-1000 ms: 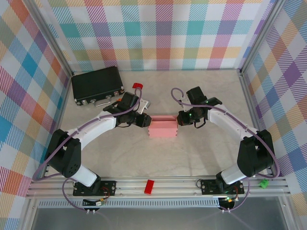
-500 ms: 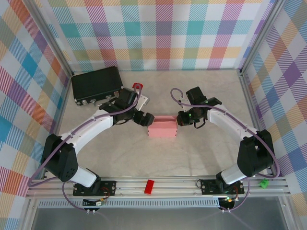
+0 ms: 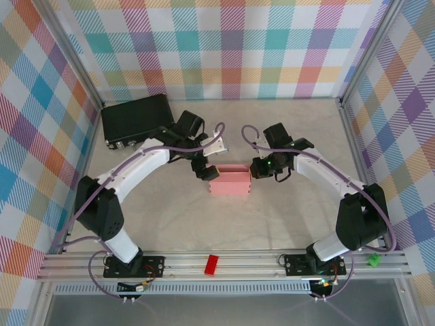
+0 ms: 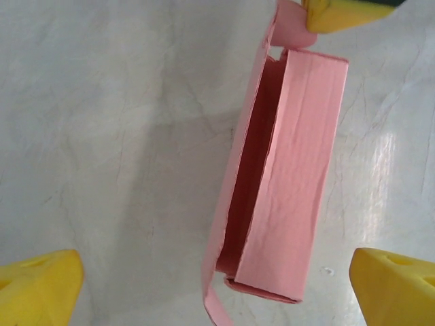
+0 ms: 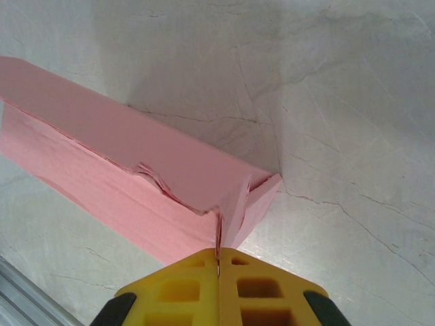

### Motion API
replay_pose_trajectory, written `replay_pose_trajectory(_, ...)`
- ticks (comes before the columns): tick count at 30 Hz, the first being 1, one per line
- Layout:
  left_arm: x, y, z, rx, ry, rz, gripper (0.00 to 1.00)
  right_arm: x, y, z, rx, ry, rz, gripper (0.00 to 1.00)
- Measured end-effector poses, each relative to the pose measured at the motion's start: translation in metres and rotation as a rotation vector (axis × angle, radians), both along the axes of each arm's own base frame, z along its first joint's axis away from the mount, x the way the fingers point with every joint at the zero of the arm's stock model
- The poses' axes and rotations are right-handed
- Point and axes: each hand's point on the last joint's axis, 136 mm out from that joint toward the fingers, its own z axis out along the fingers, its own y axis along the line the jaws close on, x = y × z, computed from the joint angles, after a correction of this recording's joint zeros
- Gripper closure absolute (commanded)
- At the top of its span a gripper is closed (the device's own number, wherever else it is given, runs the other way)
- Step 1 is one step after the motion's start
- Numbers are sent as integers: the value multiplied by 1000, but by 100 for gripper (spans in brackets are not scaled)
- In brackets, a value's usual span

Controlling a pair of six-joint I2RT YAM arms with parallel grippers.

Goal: Fold the paper box

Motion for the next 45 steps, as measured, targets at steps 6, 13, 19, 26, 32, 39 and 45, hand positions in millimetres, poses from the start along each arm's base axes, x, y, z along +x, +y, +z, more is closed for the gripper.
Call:
replay_pose_trajectory(6, -11, -10, -26, 89, 34, -136, 0, 0, 0, 0, 0, 0, 0, 93)
replay_pose_trajectory(13, -22, -25, -48, 160, 38, -219, 0, 0, 0, 0, 0, 0, 0, 93)
replay_pose_trajectory(19, -13, -30, -57, 205, -27, -201, 13, 0, 0, 0, 0, 0, 0, 94)
replay_pose_trajectory(26, -13, -32, -69, 253, -60, -189, 28, 0, 0, 0, 1, 0, 1, 94)
replay_pose_trajectory(32, -18, -36, -74, 274, -71, -189, 44, -1, 1, 0, 6, 4, 3, 94)
replay_pose_trajectory(39, -17, -36, -74, 281, -79, -175, 47, -1, 2, 1, 10, 5, 4, 93)
replay_pose_trajectory(45, -17, -36, -74, 282, -77, -170, 47, -2, 2, 1, 15, 8, 7, 94)
